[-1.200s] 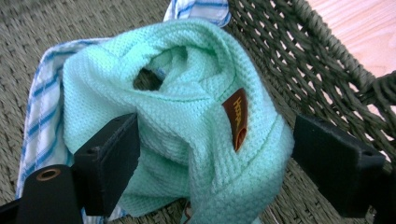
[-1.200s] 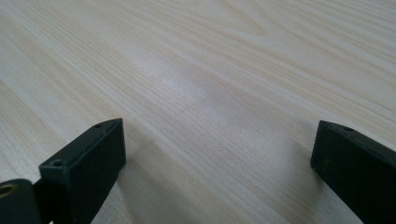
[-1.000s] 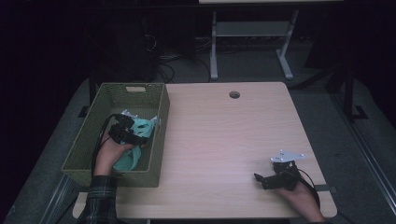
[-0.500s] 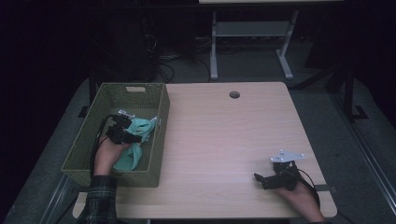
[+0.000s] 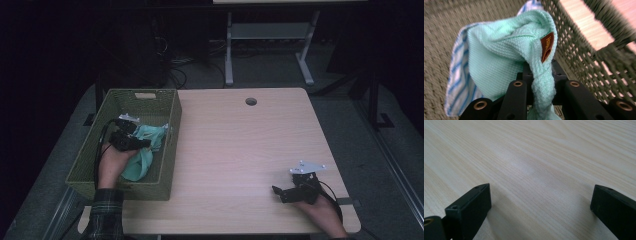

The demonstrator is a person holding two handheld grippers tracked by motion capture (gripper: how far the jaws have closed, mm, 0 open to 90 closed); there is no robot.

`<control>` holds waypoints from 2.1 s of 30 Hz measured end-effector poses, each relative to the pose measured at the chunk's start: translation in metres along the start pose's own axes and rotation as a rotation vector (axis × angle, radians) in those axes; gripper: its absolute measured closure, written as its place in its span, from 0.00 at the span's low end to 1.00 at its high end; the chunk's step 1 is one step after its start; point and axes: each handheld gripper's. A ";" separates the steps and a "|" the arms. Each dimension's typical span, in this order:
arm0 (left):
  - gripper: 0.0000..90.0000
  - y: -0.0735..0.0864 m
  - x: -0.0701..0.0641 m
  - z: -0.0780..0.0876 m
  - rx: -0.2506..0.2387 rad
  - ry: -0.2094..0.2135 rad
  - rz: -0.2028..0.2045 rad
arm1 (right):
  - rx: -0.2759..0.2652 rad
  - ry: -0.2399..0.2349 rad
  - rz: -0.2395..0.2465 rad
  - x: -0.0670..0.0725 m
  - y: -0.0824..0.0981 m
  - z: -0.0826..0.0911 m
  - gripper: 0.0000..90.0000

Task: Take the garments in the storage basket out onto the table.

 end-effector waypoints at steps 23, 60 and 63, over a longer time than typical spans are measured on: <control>0.87 -0.007 0.003 0.055 -0.278 0.075 0.054 | 0.002 -0.001 -0.003 0.000 0.000 0.000 0.03; 0.87 -0.064 -0.023 0.111 -0.467 0.231 -0.043 | 0.002 -0.001 -0.003 0.000 0.000 0.000 0.03; 0.87 -0.069 -0.028 0.111 -0.475 0.237 -0.045 | 0.002 -0.001 -0.003 0.000 0.000 0.000 0.03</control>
Point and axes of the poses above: each handheld gripper's, and its own axes: z roughly backward along the jaws, y roughly out of its underside, x roughly to its left, and after that the axes turned 4 degrees about -z, right-handed
